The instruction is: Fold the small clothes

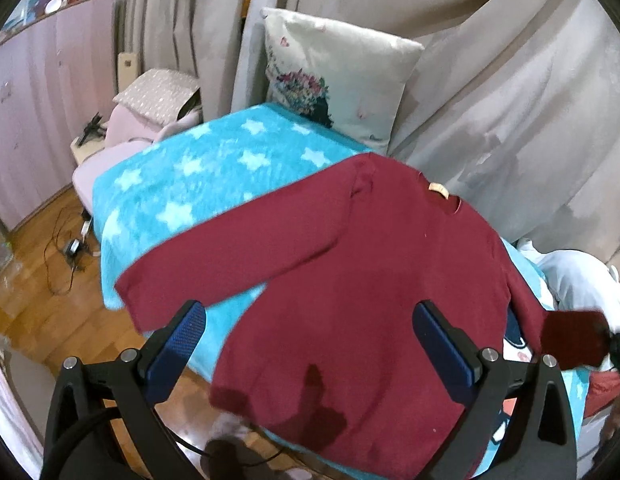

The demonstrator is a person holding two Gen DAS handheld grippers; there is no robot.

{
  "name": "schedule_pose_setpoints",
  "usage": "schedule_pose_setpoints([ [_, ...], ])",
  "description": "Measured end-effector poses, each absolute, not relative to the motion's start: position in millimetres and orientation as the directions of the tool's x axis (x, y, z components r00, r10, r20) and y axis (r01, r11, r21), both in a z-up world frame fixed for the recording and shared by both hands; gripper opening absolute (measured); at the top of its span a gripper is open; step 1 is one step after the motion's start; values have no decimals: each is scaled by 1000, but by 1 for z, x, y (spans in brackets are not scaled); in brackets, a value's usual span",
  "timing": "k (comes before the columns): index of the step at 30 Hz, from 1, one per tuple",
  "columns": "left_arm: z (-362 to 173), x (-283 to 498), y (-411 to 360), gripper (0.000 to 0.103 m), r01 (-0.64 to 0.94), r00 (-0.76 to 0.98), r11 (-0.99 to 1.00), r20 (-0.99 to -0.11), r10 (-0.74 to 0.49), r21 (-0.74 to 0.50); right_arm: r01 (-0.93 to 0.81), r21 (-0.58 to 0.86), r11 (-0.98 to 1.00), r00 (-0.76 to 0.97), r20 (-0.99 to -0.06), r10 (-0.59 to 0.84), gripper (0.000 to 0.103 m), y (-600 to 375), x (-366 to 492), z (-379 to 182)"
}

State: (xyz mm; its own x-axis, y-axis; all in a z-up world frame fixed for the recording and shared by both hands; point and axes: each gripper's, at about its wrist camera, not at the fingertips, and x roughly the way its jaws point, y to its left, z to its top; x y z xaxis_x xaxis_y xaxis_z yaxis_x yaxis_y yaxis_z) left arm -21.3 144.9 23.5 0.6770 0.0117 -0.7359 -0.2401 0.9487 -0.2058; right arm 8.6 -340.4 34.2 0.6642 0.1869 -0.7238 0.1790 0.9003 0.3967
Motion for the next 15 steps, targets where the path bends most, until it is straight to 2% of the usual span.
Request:
schedule_pose_setpoints([
  [6,20,3,187,103,-207,679,961,-734,5,-184,32,405,914,635,-714,294,9,-236,101,41],
  [10,12,20,222,103,-201,662,960,-750,-12,-192,-28,423,906,576,-734,361,9,-160,170,21],
  [15,-1,30,269,103,-229,634,959,-774,16,-168,-44,405,913,499,-783,371,9,-78,250,-22],
])
